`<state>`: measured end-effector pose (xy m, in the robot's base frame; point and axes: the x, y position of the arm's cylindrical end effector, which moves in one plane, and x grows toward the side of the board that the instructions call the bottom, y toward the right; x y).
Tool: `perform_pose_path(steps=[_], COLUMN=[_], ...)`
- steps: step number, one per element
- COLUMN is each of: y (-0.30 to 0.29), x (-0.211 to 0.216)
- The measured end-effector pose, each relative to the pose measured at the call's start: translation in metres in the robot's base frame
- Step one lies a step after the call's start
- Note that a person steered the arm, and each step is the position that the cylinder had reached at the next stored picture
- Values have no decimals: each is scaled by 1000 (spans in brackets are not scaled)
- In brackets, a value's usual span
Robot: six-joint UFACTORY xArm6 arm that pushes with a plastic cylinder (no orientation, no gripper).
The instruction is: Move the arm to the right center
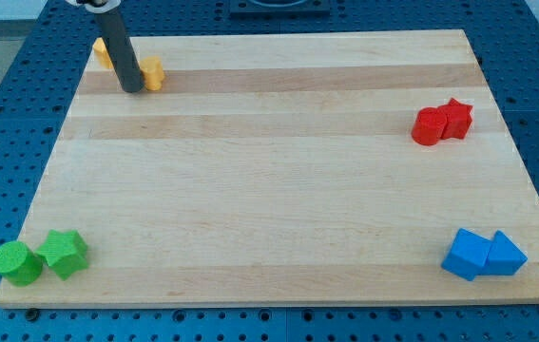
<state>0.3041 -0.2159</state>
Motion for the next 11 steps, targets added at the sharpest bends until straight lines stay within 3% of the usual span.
perform_pose_path(steps=[1,2,5,7,8,9,11], y=[0,19,268,441,512,518,417], x=[6,59,180,180,145,104,62])
